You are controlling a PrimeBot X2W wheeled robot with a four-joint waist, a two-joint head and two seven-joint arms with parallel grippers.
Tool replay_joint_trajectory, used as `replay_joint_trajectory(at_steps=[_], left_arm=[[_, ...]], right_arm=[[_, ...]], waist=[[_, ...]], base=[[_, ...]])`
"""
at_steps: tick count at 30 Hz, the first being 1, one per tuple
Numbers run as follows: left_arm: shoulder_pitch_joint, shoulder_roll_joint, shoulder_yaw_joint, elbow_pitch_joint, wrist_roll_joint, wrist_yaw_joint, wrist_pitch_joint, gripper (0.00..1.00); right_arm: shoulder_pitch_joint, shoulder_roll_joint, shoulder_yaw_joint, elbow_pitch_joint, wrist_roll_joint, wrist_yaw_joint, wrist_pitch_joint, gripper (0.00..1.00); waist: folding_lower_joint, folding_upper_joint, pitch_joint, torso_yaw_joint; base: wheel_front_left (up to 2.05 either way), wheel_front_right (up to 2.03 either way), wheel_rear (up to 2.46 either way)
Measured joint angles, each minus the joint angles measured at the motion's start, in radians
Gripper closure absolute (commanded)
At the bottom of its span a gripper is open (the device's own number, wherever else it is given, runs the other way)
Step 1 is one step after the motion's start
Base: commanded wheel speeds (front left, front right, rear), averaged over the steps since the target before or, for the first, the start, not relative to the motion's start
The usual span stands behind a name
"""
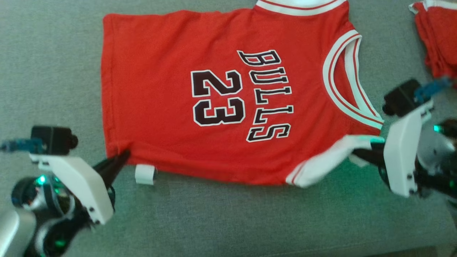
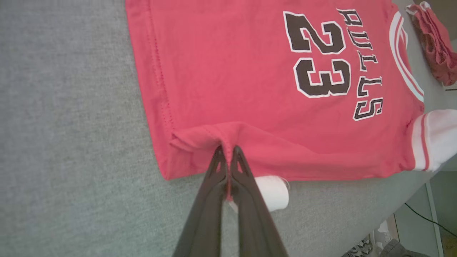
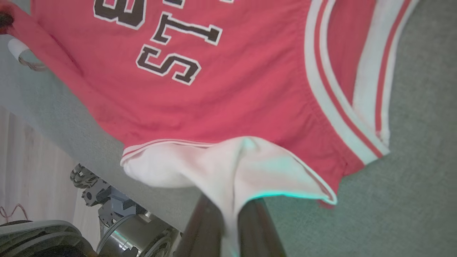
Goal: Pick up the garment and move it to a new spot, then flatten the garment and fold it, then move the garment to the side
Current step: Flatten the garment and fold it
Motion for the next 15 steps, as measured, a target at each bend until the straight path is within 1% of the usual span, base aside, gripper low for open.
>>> replay_joint_trajectory(at_steps=[2, 6, 10, 15], left_arm=[[-0.029, 0.016, 0.004, 0.0, -0.011, 0.002, 0.035, 1.0], [-0.101, 0.03, 0.004, 0.006, -0.028, 0.009, 0.094, 1.0], [-0.165, 0.037, -0.004, 0.026, -0.028, 0.009, 0.132, 1.0], [-0.219, 0.04, -0.009, 0.052, -0.028, 0.009, 0.161, 1.0]], right_arm=[[-0.051, -0.006, 0.018, 0.022, 0.01, 0.0, 0.007, 1.0], [-0.145, -0.019, 0.048, 0.069, 0.027, 0.0, 0.009, 1.0], [-0.218, -0.026, 0.093, 0.111, 0.035, 0.0, 0.014, 1.0], [-0.268, -0.035, 0.136, 0.155, 0.051, 0.0, 0.014, 1.0]], waist=[[0.0, 0.0, 0.011, -0.006], [0.0, 0.0, 0.036, -0.01], [0.0, 0.0, 0.062, -0.01], [0.0, 0.0, 0.087, -0.005]], base=[[0.0, 0.0, 0.0], [0.0, 0.0, 0.0], [0.0, 0.0, 0.0], [0.0, 0.0, 0.0]])
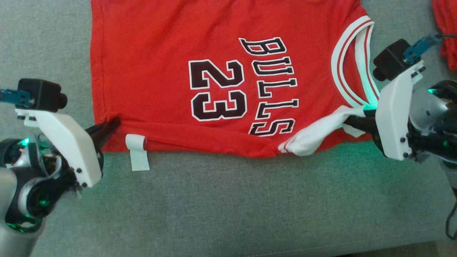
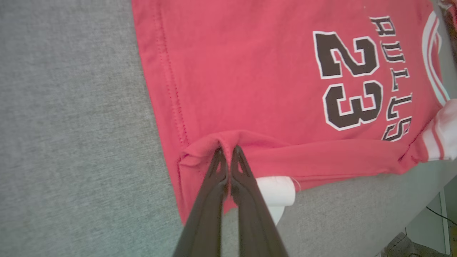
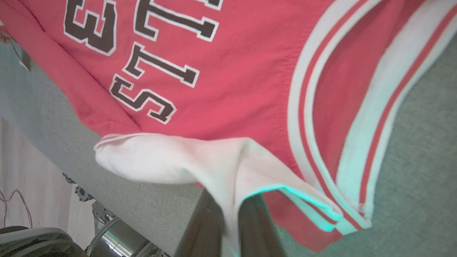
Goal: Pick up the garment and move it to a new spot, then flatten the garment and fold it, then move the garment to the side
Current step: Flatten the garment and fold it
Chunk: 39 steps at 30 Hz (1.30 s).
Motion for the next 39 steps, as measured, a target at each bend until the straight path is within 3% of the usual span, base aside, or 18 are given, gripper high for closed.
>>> replay_joint_trajectory(at_steps=[2, 3, 4, 5, 6, 7, 8, 9, 16, 24, 31, 35, 39], left_arm=[[-0.012, 0.009, 0.0, 0.022, 0.0, 0.0, 0.008, 1.0], [-0.012, 0.012, 0.001, 0.03, 0.0, 0.0, 0.008, 1.0], [-0.012, 0.012, 0.002, 0.038, 0.0, 0.001, 0.008, 1.0], [-0.012, 0.012, 0.004, 0.046, 0.0, 0.002, 0.007, 0.99], [-0.012, 0.012, 0.007, 0.053, 0.0, 0.01, 0.005, 0.73], [-0.012, 0.012, 0.009, 0.06, 0.004, 0.015, -0.004, 0.5], [-0.012, 0.011, 0.011, 0.068, 0.006, 0.019, -0.012, 0.04], [-0.011, 0.011, 0.012, 0.075, 0.006, 0.019, -0.013, 0.0], [0.008, -0.02, 0.032, 0.087, 0.013, 0.028, -0.094, 0.0], [0.167, -0.059, 0.094, 0.04, 0.109, 0.061, -0.33, 0.0], [0.39, -0.139, 0.087, 0.043, 0.168, 0.09, -0.499, 0.0], [0.373, -0.154, 0.061, 0.087, 0.194, 0.079, -0.54, 0.0], [0.311, -0.162, 0.057, 0.117, 0.207, 0.077, -0.549, 0.0]], right_arm=[[-0.022, -0.003, 0.011, 0.026, 0.001, 0.0, -0.02, 0.98], [-0.03, -0.003, 0.015, 0.034, 0.001, 0.0, -0.024, 0.9], [-0.036, -0.003, 0.016, 0.039, 0.001, 0.0, -0.037, 0.72], [-0.042, -0.002, 0.017, 0.044, 0.001, 0.0, -0.06, 0.22], [-0.049, -0.002, 0.017, 0.053, 0.001, 0.0, -0.078, 0.0], [-0.055, 0.0, 0.013, 0.063, -0.003, 0.0, -0.105, 0.0], [-0.061, 0.002, 0.012, 0.072, -0.013, 0.0, -0.133, 0.0], [-0.067, 0.003, 0.016, 0.079, -0.022, 0.0, -0.157, 0.0], [-0.07, 0.016, 0.011, 0.135, -0.05, 0.0, -0.333, 0.0], [0.079, 0.04, -0.088, 0.088, -0.203, 0.0, -0.571, 0.0], [0.405, 0.191, -0.267, 0.036, -0.451, 0.0, -0.732, 0.0], [0.475, 0.279, -0.316, 0.029, -0.54, 0.0, -0.782, 0.0], [0.47, 0.322, -0.319, 0.028, -0.598, 0.0, -0.807, 0.0]], waist=[[0.0, 0.0, 0.007, 0.001], [0.0, 0.0, 0.006, 0.001], [0.0, 0.0, 0.006, 0.001], [-0.0001, 0.0, 0.005, 0.002], [0.0, 0.0, 0.003, 0.002], [0.0, 0.0, 0.0, 0.002], [-0.0001, 0.0, -0.003, 0.002], [0.0, 0.0, -0.007, 0.001], [-0.0001, 0.0, -0.049, -0.002], [-0.0003, 0.0, -0.123, -0.008], [-0.0004, 0.0, -0.141, -0.001], [-0.0002, 0.0, -0.122, 0.007], [-0.0001, 0.0, -0.111, 0.001]], base=[[0.0, 0.0, 0.0], [0.0, 0.0, 0.0], [0.0, 0.0, 0.0], [0.0, 0.0, 0.0], [0.0, 0.0, 0.0], [0.0, 0.0, 0.0], [0.0, 0.0, 0.0], [0.0, 0.0, 0.0], [0.0, 0.0, 0.0], [0.0, 0.0, 0.0], [0.0, 0.0, 0.0], [0.0, 0.0, 0.0], [0.0, 0.0, 0.0]])
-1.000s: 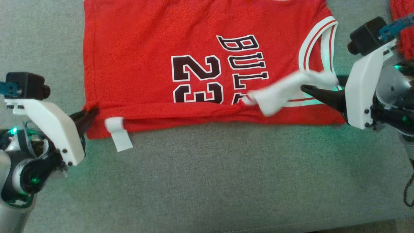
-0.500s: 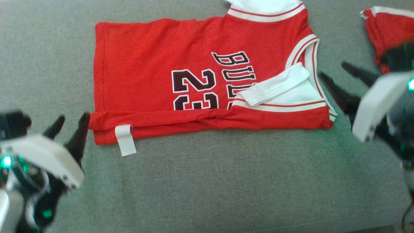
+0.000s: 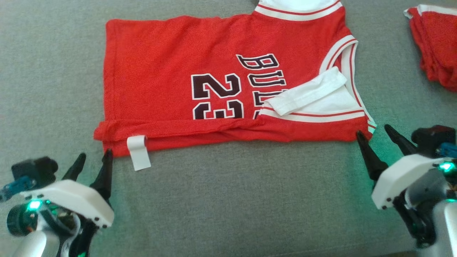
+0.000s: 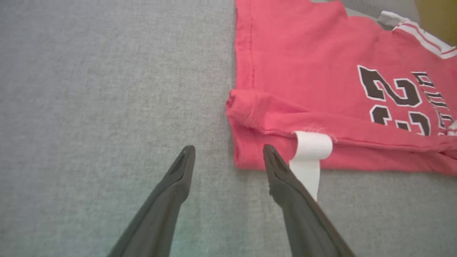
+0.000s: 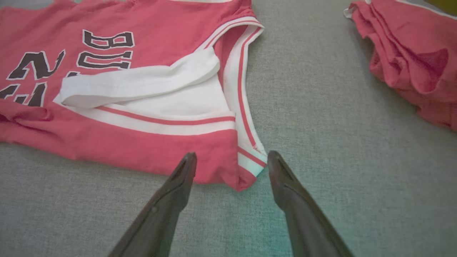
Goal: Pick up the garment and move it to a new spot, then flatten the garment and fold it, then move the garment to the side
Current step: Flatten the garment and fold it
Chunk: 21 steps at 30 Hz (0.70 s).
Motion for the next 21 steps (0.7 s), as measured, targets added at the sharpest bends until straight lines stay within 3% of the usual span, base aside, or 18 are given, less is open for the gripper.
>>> replay_joint_trajectory(at_steps=[6, 21], left_arm=[[-0.036, -0.013, -0.026, 0.04, 0.0, -0.011, 0.002, 0.0], [-0.094, -0.016, -0.055, 0.084, 0.001, -0.037, 0.022, 0.0]], right_arm=[[-0.052, 0.035, 0.006, 0.05, -0.041, 0.0, -0.009, 0.0], [-0.119, 0.044, 0.022, 0.166, -0.051, 0.0, -0.006, 0.0]], waist=[[0.0, 0.0, 0.015, -0.016], [0.0, 0.0, 0.049, -0.009]], base=[[0.0, 0.0, 0.0], [0.0, 0.0, 0.0]])
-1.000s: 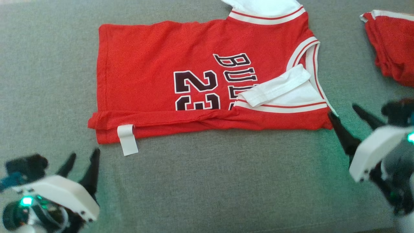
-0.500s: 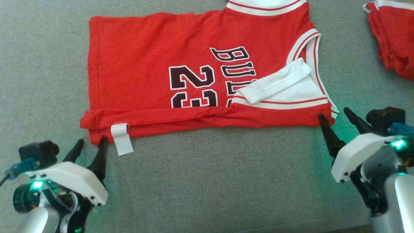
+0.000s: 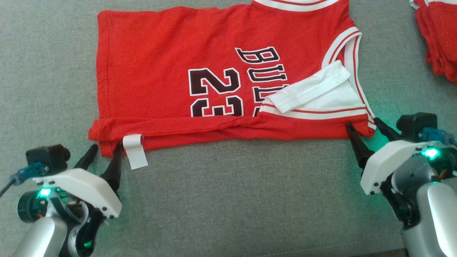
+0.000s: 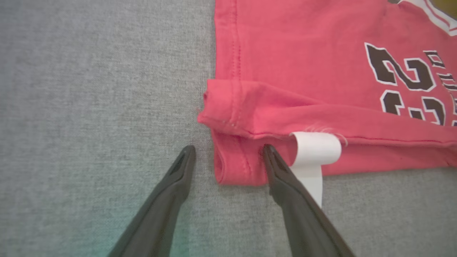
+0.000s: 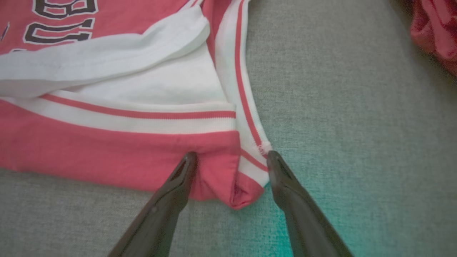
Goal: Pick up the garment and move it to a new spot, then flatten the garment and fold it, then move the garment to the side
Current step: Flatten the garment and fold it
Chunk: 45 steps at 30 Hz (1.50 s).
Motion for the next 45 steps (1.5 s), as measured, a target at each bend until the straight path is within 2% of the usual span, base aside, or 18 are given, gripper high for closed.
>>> replay_joint_trajectory(at_steps=[1, 2, 3, 4, 7, 8, 9, 10, 11, 12, 20, 27, 31, 34, 39, 43, 45], left_arm=[[-0.001, 0.0, -0.001, 0.0, -0.003, -0.006, 0.007, 0.0], [-0.002, 0.0, -0.001, 0.0, -0.003, -0.007, 0.014, 0.04], [-0.005, 0.0, -0.002, 0.0, -0.006, -0.01, 0.022, 0.2], [-0.008, 0.001, -0.002, 0.001, -0.013, -0.015, 0.026, 0.42], [-0.024, 0.001, -0.015, 0.009, -0.024, -0.029, 0.04, 0.76], [-0.028, 0.0, -0.02, 0.01, -0.03, -0.033, 0.042, 0.94], [-0.031, -0.002, -0.025, 0.012, -0.035, -0.038, 0.042, 1.0], [-0.031, -0.002, -0.025, 0.012, -0.035, -0.038, 0.042, 1.0], [-0.036, -0.003, -0.028, 0.015, -0.041, -0.046, 0.047, 1.0], [-0.039, -0.004, -0.029, 0.017, -0.048, -0.052, 0.052, 1.0], [-0.039, -0.038, -0.042, 0.044, -0.073, -0.093, 0.027, 1.0], [-0.002, -0.041, -0.033, 0.049, -0.112, -0.112, 0.007, 1.0], [0.043, 0.01, -0.003, -0.003, -0.15, -0.12, 0.041, 1.0], [0.058, 0.06, 0.047, -0.082, -0.203, -0.119, 0.088, 1.0], [0.148, 0.093, 0.068, -0.164, -0.264, -0.118, 0.143, 1.0], [0.252, 0.128, 0.068, -0.221, -0.293, -0.113, 0.184, 1.0], [0.293, 0.137, 0.075, -0.24, -0.308, -0.105, 0.191, 1.0]], right_arm=[[-0.004, 0.0, 0.002, 0.005, 0.006, 0.0, 0.005, 0.0], [-0.012, 0.0, 0.006, 0.011, 0.01, 0.0, 0.012, 0.0], [-0.019, -0.001, 0.008, 0.016, 0.012, 0.0, 0.017, 0.0], [-0.025, -0.001, 0.009, 0.022, 0.017, 0.0, 0.023, 0.0], [-0.039, -0.003, 0.015, 0.035, 0.044, 0.0, 0.045, 0.0], [-0.041, -0.003, 0.015, 0.038, 0.058, 0.0, 0.052, 0.0], [-0.045, -0.003, 0.015, 0.041, 0.075, 0.0, 0.062, 0.0], [-0.045, -0.003, 0.015, 0.041, 0.075, 0.0, 0.062, 0.28], [-0.049, -0.006, 0.017, 0.043, 0.09, 0.0, 0.072, 0.82], [-0.054, -0.007, 0.021, 0.044, 0.105, 0.0, 0.081, 1.0], [-0.05, -0.036, 0.059, 0.038, 0.193, 0.0, 0.091, 1.0], [0.002, -0.052, 0.057, 0.014, 0.263, 0.0, 0.121, 1.0], [0.016, -0.1, 0.034, -0.031, 0.356, 0.0, 0.217, 1.0], [0.017, -0.176, -0.002, -0.1, 0.443, 0.0, 0.339, 1.0], [0.057, -0.249, -0.047, -0.164, 0.552, 0.0, 0.501, 1.0], [0.126, -0.327, -0.042, -0.216, 0.606, 0.0, 0.621, 1.0], [0.166, -0.338, -0.043, -0.239, 0.639, 0.0, 0.66, 1.0]], waist=[[0.0, 0.0, 0.001, -0.001], [0.0, 0.0, 0.002, -0.002], [0.0, 0.0, 0.002, -0.002], [-0.0001, 0.0, 0.003, -0.001], [0.0, 0.0, 0.005, 0.0], [-0.0001, 0.0, 0.005, 0.001], [-0.0001, 0.0, 0.005, 0.001], [-0.0001, 0.0, 0.005, 0.001], [-0.0001, 0.0, 0.004, 0.001], [-0.0001, 0.0, 0.004, 0.002], [0.0, 0.0, -0.008, 0.007], [0.0001, 0.0, -0.046, 0.007], [0.0, 0.0, -0.08, 0.008], [0.0, 0.0, -0.118, 0.011], [-0.0001, 0.0, -0.154, 0.016], [-0.0001, 0.0, -0.164, 0.022], [-0.0001, 0.0, -0.164, 0.026]], base=[[0.0, 0.0, 0.0], [0.0, 0.0, 0.0], [0.0, 0.0, 0.0], [0.0, 0.0, 0.0], [0.0, 0.0, 0.0], [0.0, 0.0, 0.0], [0.0, 0.0, 0.0], [0.0, 0.0, 0.0], [0.0, 0.0, 0.0], [0.0, 0.0, 0.0], [0.0, 0.0, 0.0], [0.0, 0.0, 0.0], [0.0, 0.0, 0.0], [0.0, 0.0, 0.0], [0.0, 0.0, 0.0], [0.0, 0.0, 0.0], [0.0, 0.0, 0.0]])
